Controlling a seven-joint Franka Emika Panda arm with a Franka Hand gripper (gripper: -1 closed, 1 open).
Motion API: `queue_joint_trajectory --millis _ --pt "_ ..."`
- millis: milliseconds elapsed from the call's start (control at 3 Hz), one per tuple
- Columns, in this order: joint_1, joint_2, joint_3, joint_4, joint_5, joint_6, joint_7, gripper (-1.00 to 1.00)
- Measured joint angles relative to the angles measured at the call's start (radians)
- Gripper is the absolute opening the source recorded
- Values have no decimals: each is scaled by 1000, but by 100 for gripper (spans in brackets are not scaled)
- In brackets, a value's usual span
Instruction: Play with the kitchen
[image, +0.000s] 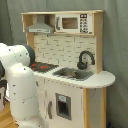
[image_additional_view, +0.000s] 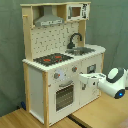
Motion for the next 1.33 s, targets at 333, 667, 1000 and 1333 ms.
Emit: queue_joint_trajectory --millis 333,667,1000,1333 --pt "1 15 33 13 7 -89 -31 100" --pt "16 41 44 41 7 -174 -90 100" --pt "47 68 44 79 12 -258 -148 100" --pt "63 71 40 143 43 -328 -184 100"
